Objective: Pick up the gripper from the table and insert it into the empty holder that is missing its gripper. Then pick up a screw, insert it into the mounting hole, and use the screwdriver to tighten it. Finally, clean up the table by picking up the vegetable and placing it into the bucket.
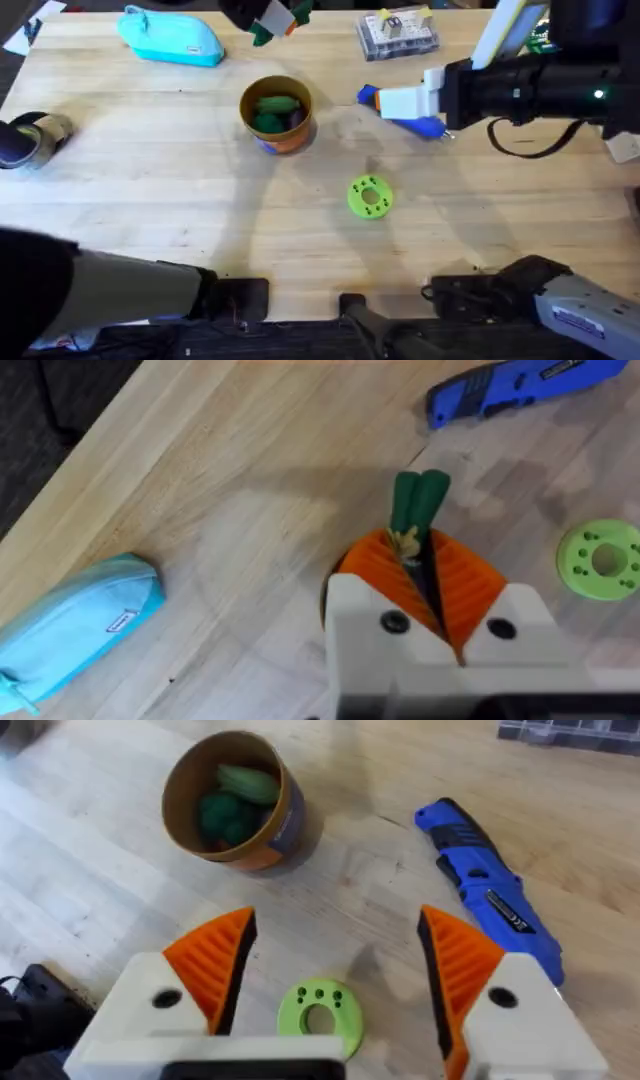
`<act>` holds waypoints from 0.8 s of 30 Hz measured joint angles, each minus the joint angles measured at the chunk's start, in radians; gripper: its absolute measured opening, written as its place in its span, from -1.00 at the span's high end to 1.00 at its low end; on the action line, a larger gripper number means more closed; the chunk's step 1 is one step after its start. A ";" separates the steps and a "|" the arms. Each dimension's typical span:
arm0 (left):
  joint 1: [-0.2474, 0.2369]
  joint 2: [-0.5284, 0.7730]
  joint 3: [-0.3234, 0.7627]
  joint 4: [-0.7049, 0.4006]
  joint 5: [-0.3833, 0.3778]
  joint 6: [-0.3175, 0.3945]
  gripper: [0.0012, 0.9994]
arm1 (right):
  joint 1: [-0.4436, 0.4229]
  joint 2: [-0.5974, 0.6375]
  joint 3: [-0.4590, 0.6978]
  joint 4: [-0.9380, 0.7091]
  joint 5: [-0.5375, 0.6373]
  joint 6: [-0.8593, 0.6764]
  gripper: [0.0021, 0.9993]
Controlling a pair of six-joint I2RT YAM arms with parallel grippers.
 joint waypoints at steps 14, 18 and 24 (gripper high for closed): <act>0.001 -0.169 -0.236 0.007 -0.002 -0.003 0.96 | 0.000 0.000 0.000 -0.001 0.026 0.000 -0.92; 0.001 -0.161 -0.349 0.104 -0.003 -0.022 0.96 | 0.000 0.000 0.000 0.000 0.030 0.000 -0.92; 0.001 -0.152 -0.436 0.155 -0.003 -0.036 0.96 | 0.000 0.000 0.000 0.000 0.045 0.000 -0.92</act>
